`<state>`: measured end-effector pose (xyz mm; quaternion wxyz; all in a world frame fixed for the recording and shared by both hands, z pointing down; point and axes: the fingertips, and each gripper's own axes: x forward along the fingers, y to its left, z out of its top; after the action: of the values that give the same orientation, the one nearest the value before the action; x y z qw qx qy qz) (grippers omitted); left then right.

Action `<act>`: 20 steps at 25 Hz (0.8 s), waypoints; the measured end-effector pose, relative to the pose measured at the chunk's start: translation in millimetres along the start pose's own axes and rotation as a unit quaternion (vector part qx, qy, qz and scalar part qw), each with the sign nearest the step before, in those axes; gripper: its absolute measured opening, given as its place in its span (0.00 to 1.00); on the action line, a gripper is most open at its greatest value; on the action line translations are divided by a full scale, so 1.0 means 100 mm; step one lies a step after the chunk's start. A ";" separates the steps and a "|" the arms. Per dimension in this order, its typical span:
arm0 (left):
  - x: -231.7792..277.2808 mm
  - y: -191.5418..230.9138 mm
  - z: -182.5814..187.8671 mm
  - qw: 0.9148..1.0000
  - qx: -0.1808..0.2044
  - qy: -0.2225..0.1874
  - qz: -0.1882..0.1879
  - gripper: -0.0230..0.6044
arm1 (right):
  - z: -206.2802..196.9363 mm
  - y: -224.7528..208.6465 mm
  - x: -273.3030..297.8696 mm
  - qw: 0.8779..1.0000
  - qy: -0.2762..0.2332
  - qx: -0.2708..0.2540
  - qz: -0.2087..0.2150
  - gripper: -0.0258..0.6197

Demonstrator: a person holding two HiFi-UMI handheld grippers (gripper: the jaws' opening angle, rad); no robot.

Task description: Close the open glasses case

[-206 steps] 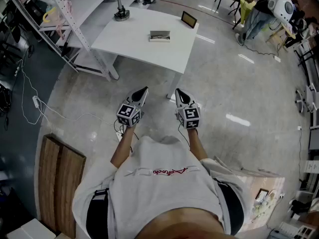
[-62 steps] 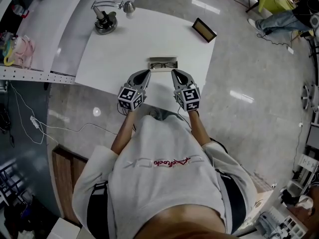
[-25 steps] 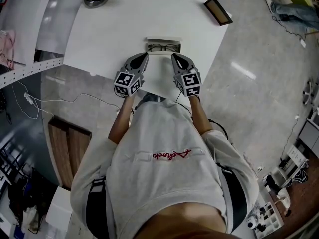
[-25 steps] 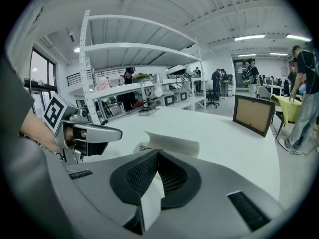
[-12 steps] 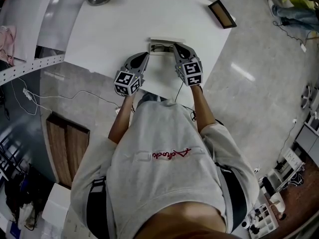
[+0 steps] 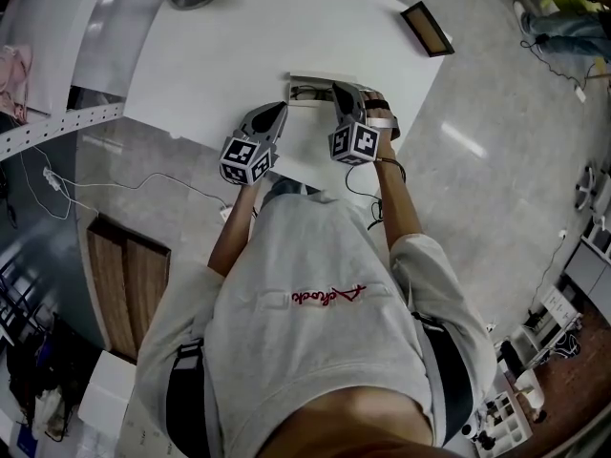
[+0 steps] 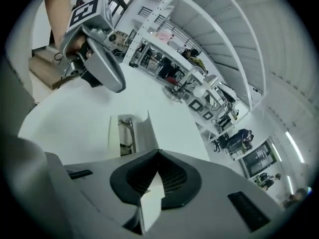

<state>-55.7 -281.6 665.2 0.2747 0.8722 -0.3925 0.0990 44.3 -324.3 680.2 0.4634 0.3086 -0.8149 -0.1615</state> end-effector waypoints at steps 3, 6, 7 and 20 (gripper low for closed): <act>0.01 -0.03 -0.01 1.000 0.009 0.003 -0.009 0.08 | 0.00 -0.03 0.01 1.000 -0.001 0.010 0.002 0.07; 0.02 -0.06 -0.02 1.000 0.010 0.004 -0.014 0.08 | -0.01 -0.06 0.03 1.000 -0.001 0.012 0.000 0.08; 0.02 -0.06 -0.02 1.000 0.009 0.003 -0.014 0.08 | -0.02 -0.06 0.04 1.000 -0.001 0.013 -0.002 0.08; 0.03 -0.03 0.03 1.000 0.009 0.001 -0.015 0.08 | -0.05 -0.07 0.15 1.000 0.003 0.023 0.012 0.18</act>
<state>-51.7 -283.3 662.3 0.2687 0.8801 -0.3784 0.0997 45.6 -339.5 688.7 0.4601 0.3098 -0.8209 -0.1361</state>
